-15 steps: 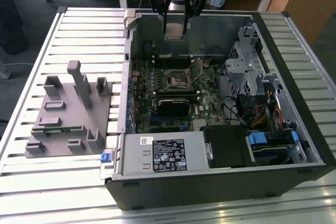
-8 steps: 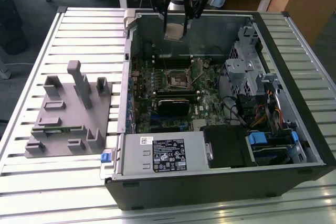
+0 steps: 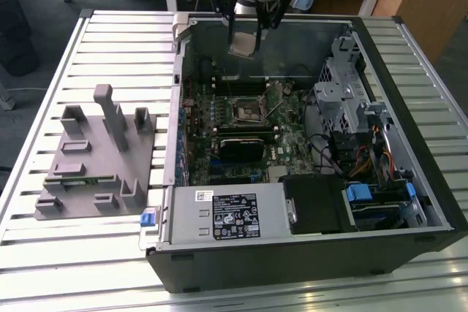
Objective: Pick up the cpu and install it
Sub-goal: 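Place the cpu into insertion slot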
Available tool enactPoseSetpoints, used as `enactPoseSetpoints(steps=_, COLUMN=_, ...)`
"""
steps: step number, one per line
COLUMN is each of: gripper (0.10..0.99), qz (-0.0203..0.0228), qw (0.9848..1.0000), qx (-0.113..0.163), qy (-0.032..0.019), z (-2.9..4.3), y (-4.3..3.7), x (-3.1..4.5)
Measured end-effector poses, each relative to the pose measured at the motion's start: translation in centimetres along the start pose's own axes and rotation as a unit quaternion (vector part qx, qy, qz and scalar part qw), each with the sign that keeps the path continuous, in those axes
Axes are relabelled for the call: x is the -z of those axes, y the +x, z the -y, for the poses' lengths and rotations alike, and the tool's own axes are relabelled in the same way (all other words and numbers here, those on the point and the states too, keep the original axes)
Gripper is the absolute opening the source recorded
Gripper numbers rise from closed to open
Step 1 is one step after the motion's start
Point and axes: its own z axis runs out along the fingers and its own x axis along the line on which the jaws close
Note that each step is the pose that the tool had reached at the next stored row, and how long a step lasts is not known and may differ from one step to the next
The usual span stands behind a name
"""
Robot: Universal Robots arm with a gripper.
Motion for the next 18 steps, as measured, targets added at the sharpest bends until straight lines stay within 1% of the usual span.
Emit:
enactPoseSetpoints(steps=4, gripper=0.525, qz=0.0023, qw=0.9996, qx=-0.029, qy=-0.0005, z=-0.04, y=0.01, x=-0.06)
enactPoseSetpoints(steps=9, gripper=0.525, qz=0.0051, qw=0.9979, qx=-0.065, qy=-0.0012, z=-0.07, y=0.03, x=-0.12)
enactPoseSetpoints(steps=12, gripper=0.525, qz=0.0068, qw=0.9962, qx=-0.087, qy=-0.0016, z=-0.08, y=0.03, x=-0.16)
enactPoseSetpoints(steps=18, gripper=0.525, qz=0.0101, qw=0.9917, qx=-0.128, qy=-0.0024, z=-0.14, y=0.05, x=-0.23)
